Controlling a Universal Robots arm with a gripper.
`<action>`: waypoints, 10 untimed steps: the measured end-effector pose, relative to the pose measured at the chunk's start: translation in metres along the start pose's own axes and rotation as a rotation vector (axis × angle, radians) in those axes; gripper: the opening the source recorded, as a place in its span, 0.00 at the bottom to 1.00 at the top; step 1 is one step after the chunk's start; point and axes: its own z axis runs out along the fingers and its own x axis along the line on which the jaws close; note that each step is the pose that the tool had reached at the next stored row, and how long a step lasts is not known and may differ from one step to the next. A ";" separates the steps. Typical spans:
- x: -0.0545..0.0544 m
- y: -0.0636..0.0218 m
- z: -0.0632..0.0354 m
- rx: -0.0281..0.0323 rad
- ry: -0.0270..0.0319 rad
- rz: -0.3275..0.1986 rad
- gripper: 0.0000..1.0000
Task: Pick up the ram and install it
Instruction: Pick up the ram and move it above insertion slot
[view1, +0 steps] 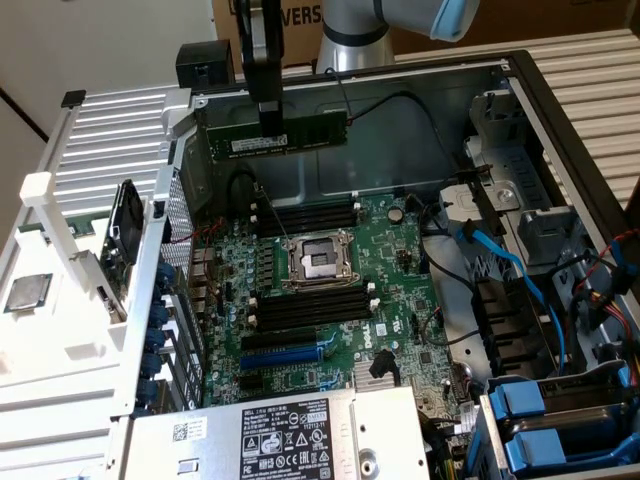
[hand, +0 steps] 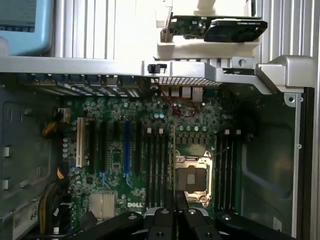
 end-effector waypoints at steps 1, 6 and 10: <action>0.000 -0.0013 0.0014 0.0000 0.0002 0.000 0.12; 0.000 -0.0065 0.0104 0.0021 0.0000 0.000 0.12; 0.001 -0.0102 0.0194 0.0035 0.0001 0.000 0.12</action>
